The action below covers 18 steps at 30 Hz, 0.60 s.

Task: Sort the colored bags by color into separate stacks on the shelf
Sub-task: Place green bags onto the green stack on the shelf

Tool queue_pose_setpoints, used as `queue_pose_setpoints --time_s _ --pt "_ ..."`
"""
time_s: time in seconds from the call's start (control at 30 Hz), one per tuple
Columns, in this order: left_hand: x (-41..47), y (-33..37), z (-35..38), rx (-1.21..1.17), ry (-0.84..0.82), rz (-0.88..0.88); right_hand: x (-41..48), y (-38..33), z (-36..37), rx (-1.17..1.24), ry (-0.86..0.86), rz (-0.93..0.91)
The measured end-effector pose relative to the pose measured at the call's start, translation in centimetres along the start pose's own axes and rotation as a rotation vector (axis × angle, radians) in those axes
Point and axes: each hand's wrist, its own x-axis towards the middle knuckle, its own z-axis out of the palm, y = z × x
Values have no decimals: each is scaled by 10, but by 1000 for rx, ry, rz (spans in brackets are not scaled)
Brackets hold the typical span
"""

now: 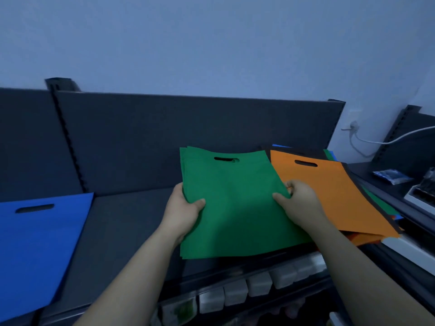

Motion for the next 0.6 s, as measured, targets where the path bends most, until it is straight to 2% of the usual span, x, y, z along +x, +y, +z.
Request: queue_pose_setpoints --time_s 0.27,0.6 --pt "-22 -5 -92 57 49 -41 -42 -69 39 11 -45 -73" --pt "-34 -27 -152 176 21 -122 -88 -102 81 -1 -82 -57"
